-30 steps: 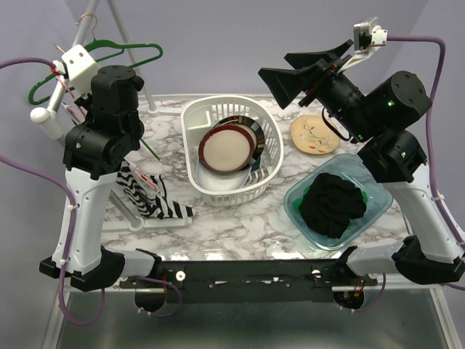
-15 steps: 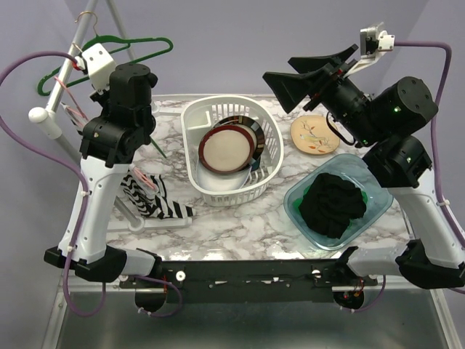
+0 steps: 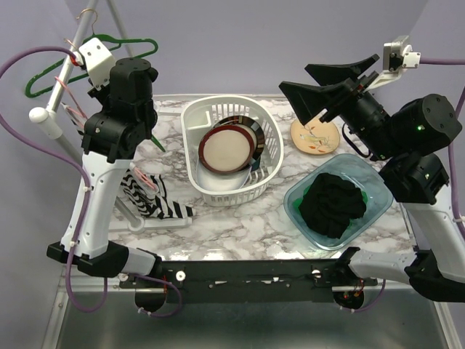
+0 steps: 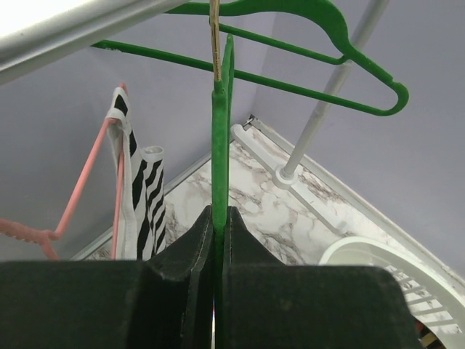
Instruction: Remove the tank top from the hanger
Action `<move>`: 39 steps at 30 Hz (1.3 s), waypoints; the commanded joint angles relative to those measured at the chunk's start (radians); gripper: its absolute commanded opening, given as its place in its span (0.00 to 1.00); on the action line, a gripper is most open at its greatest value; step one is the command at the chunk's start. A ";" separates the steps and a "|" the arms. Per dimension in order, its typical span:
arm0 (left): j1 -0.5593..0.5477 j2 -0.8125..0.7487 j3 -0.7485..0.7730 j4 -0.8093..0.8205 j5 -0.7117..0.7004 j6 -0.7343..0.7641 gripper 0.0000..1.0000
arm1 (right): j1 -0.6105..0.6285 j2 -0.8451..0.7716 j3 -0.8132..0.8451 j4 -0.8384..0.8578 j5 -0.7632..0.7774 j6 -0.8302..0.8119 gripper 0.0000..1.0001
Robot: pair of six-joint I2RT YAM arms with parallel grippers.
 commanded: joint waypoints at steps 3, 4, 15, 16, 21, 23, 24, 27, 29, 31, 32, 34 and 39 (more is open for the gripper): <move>-0.001 0.012 -0.027 0.001 -0.092 -0.034 0.00 | 0.005 -0.020 -0.025 0.011 0.024 -0.024 1.00; -0.001 0.012 -0.032 0.004 -0.091 -0.032 0.00 | 0.005 -0.024 -0.030 0.012 0.024 -0.026 1.00; 0.050 0.067 0.036 -0.105 -0.089 -0.112 0.00 | 0.005 -0.070 -0.044 0.021 0.024 -0.030 1.00; 0.052 0.067 0.036 -0.108 -0.085 -0.115 0.00 | 0.005 -0.074 -0.045 0.023 0.024 -0.032 1.00; 0.052 0.069 0.056 -0.131 -0.082 -0.129 0.00 | 0.005 -0.073 -0.048 0.030 0.024 -0.033 1.00; 0.052 0.070 0.069 -0.165 -0.089 -0.158 0.00 | 0.005 -0.073 -0.048 0.030 0.022 -0.033 1.00; 0.052 0.067 0.077 -0.177 -0.092 -0.172 0.00 | 0.005 -0.071 -0.050 0.030 0.021 -0.033 1.00; 0.052 0.069 0.073 -0.202 -0.083 -0.195 0.00 | 0.005 -0.071 -0.053 0.030 0.019 -0.033 1.00; 0.052 0.073 0.059 -0.195 -0.076 -0.189 0.00 | 0.005 -0.074 -0.056 0.029 0.016 -0.035 1.00; 0.052 0.083 0.046 -0.197 -0.072 -0.189 0.00 | 0.005 -0.085 -0.064 0.030 0.015 -0.035 1.00; 0.052 0.090 0.046 -0.211 -0.068 -0.193 0.00 | 0.005 -0.091 -0.070 0.033 0.016 -0.033 1.00; 0.052 0.095 0.048 -0.220 -0.065 -0.215 0.00 | 0.005 -0.108 -0.080 0.035 0.022 -0.040 1.00; 0.052 0.092 0.050 -0.218 -0.042 -0.221 0.09 | 0.005 -0.137 -0.099 0.043 0.024 -0.049 1.00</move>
